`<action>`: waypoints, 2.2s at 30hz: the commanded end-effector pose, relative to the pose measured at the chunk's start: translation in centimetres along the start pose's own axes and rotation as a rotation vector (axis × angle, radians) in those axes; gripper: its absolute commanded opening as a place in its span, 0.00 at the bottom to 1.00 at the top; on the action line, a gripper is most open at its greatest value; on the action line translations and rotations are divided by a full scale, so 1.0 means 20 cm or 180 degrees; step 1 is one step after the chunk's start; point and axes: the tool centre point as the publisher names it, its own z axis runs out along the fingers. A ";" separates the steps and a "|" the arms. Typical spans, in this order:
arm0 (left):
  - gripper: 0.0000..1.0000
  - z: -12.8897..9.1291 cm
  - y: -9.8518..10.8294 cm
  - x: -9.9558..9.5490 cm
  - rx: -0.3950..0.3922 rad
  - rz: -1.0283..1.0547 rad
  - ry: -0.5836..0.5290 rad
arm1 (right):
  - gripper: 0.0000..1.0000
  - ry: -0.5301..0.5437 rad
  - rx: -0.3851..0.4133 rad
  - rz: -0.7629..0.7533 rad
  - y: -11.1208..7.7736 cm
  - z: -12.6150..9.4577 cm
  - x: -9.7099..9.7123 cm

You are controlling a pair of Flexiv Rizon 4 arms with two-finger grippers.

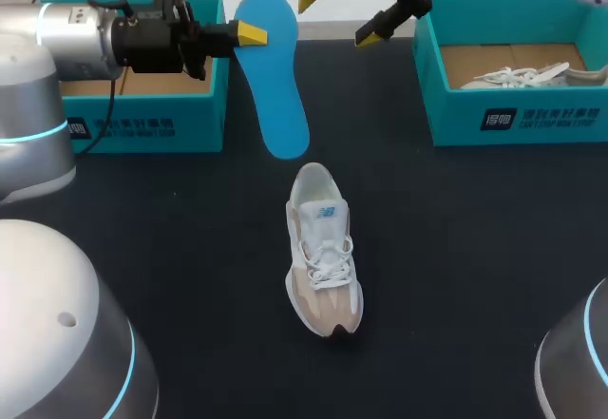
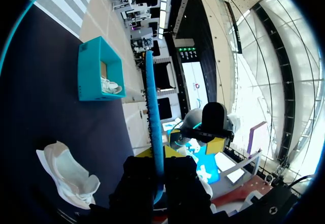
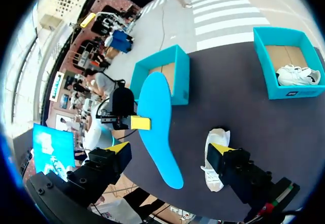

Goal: Take the shoe out of the shoebox, open the shoe tongue, remove and reinsert the insole, then place the shoe into the shoebox

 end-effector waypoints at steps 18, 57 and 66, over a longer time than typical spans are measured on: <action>0.00 0.00 0.00 0.00 0.0002 -0.0001 -0.0008 | 1.00 0.2243 0.0163 0.0033 -0.01 0.00 -0.15; 0.00 -0.03 0.00 0.00 -0.0248 0.2293 -0.0886 | 1.00 0.2514 0.0059 0.0202 -0.01 0.05 -0.23; 0.00 -0.06 -0.09 0.04 -0.0275 0.2381 -0.0771 | 1.00 0.2514 0.0059 0.0202 -0.01 0.05 -0.23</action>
